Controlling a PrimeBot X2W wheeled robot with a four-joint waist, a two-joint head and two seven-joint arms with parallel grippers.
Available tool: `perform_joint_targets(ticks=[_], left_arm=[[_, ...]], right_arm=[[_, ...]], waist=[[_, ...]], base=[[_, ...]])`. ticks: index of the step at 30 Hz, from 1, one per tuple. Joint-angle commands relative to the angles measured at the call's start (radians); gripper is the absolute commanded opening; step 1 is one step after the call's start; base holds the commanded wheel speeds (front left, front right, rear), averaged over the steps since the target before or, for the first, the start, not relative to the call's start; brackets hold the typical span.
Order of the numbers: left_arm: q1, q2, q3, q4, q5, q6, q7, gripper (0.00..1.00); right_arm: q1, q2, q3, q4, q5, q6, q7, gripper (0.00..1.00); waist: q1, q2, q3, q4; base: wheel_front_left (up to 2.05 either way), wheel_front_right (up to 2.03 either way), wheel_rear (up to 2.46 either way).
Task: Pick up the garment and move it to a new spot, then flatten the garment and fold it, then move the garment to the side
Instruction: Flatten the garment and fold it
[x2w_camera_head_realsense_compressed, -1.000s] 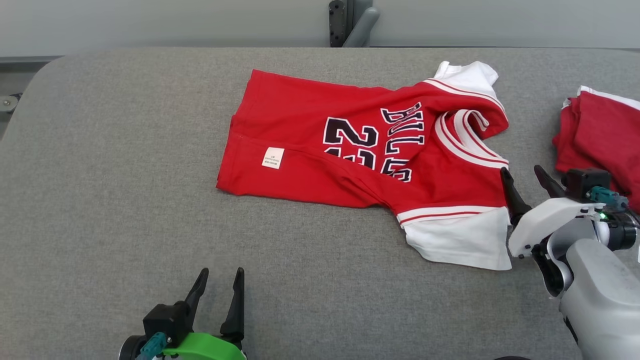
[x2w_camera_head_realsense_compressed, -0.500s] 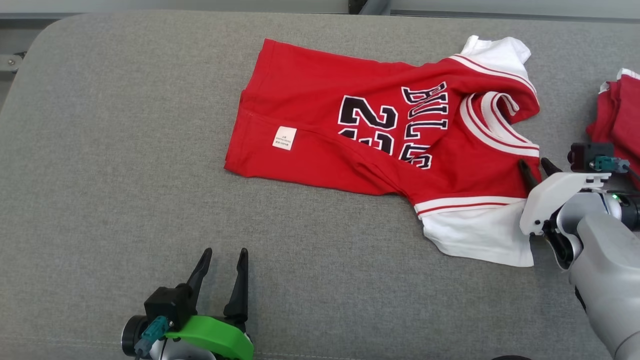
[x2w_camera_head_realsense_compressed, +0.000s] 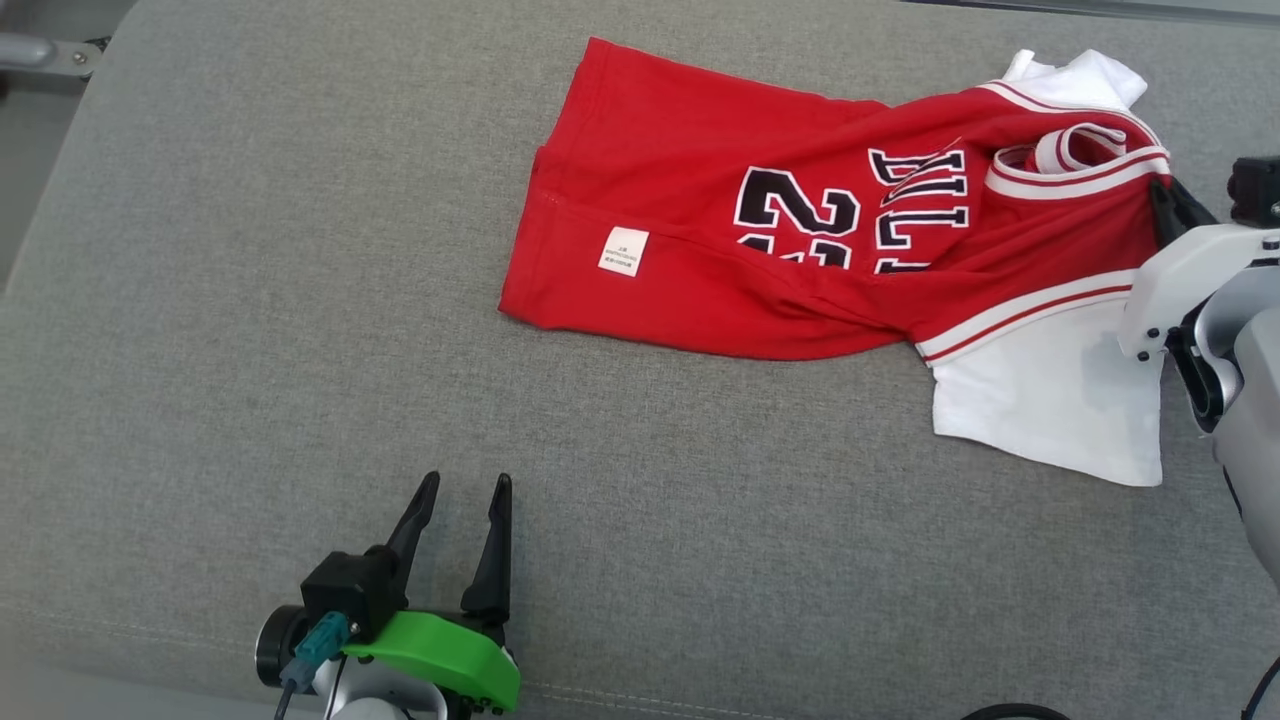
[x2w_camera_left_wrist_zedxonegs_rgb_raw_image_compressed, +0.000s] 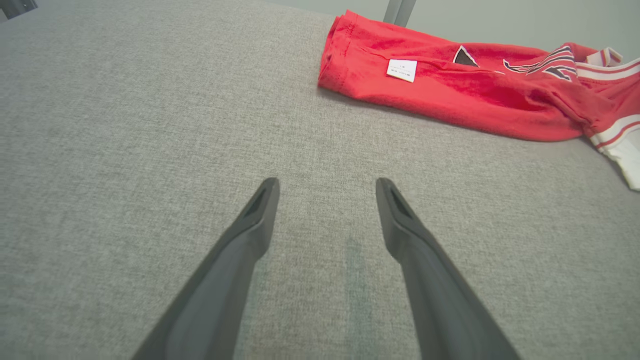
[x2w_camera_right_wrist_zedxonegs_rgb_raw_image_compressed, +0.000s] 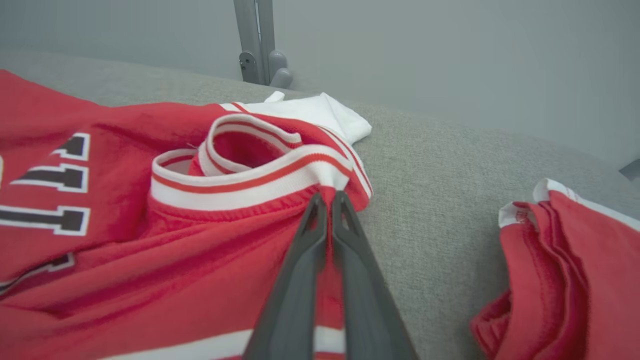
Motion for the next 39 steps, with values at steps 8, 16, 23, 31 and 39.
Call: perform_joint_targets(ticks=[8,16,23,31,39], left_arm=[[0.023,0.003,0.021,-0.002,-0.002,0.015,0.000,1.00],[0.058,0.003,0.078,0.007,0.035,0.007,0.000,1.00],[0.062,0.003,0.109,0.002,0.059,0.008,0.000,1.00],[0.086,0.003,0.138,0.009,0.068,0.001,0.000,1.00],[0.107,0.003,0.149,0.014,0.072,0.008,0.000,1.00]], right_arm=[[0.073,0.063,-0.091,0.005,0.001,-0.001,-0.058,1.00],[0.334,0.123,-0.128,-0.297,0.015,-0.001,-0.057,1.00],[0.535,0.167,-0.122,-0.474,0.031,-0.001,-0.057,1.00],[0.695,0.216,-0.142,-0.642,0.007,-0.001,-0.057,1.00],[0.798,0.262,-0.162,-0.769,-0.024,-0.001,-0.057,1.00]], waist=[[0.0000,-0.0001,-0.088,-0.030],[0.0000,-0.0001,-0.160,-0.142],[0.0000,-0.0001,-0.193,-0.198],[0.0000,-0.0001,-0.235,-0.234],[0.0000,-0.0001,-0.258,-0.252]], base=[[0.00,0.00,0.00],[0.00,0.00,0.00],[0.00,0.00,0.00],[0.00,0.00,0.00],[0.00,0.00,0.00]])
